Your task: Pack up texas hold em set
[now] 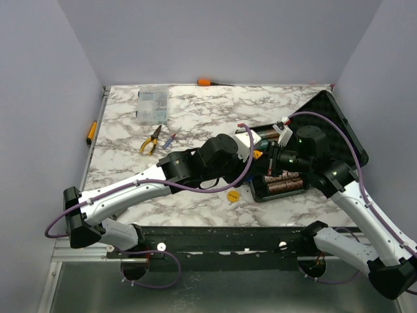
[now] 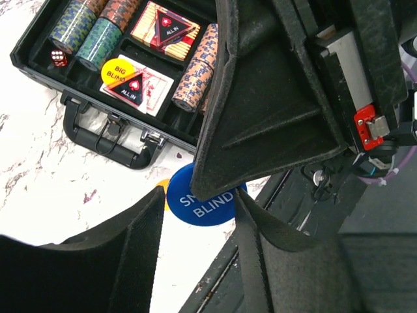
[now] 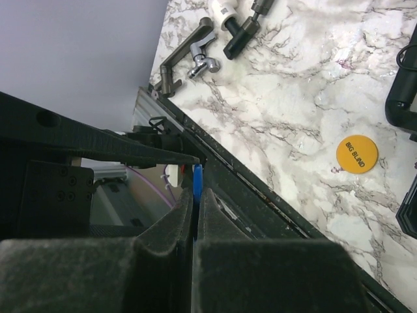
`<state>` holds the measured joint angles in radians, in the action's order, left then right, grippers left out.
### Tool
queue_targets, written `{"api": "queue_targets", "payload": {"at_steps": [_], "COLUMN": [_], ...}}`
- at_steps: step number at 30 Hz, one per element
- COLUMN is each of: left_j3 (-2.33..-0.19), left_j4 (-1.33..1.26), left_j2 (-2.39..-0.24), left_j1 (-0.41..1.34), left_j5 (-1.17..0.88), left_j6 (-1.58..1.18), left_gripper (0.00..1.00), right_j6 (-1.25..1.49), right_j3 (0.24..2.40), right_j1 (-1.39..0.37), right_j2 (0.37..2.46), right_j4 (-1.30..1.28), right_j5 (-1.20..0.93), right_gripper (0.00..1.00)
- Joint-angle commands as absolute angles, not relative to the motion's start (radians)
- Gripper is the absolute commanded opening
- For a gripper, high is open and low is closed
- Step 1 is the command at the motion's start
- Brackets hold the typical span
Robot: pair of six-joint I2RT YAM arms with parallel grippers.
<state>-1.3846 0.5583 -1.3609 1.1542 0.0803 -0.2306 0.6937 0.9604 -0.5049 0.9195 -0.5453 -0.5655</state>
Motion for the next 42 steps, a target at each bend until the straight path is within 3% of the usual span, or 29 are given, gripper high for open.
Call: {"api": "queue_targets", "payload": {"at_steps": [1,8,10,13,27,42], "left_j3": [-1.408,-1.392,-1.383,-1.367,-1.263,-0.986], "left_j4": [0.556,0.554,0.554,0.553,0.596,0.810], "left_j2": [-1.373,-1.360,-1.353,-1.342,-1.189,-0.869], "left_j1": [1.162,1.162,1.161,1.162,1.162,1.159], "left_j5": [0.116,0.140,0.155,0.163,0.249,0.415], "left_j6": [-0.254,-0.270,-0.277,-0.283,-0.326,-0.507], "left_gripper": [0.50,0.68,0.86,0.98,0.98,0.98], "right_j6": [0.654,0.658,0.662,0.669,0.690,0.703], "right_j3": [0.978,0.985,0.985,0.980,0.988,0.914], "right_j1": [-0.509,-0.511,-0.510,-0.511,-0.510,-0.508], "right_j2": [0.928,0.931,0.932,0.932,0.931,0.993], "right_j4": [-0.579,-0.582,-0.589,-0.600,-0.630,-0.576], "right_j5": [-0.590,-0.541,-0.508,-0.449,-0.226,0.270], "right_gripper": [0.01,0.01,0.01,0.01,0.01,0.01]}}
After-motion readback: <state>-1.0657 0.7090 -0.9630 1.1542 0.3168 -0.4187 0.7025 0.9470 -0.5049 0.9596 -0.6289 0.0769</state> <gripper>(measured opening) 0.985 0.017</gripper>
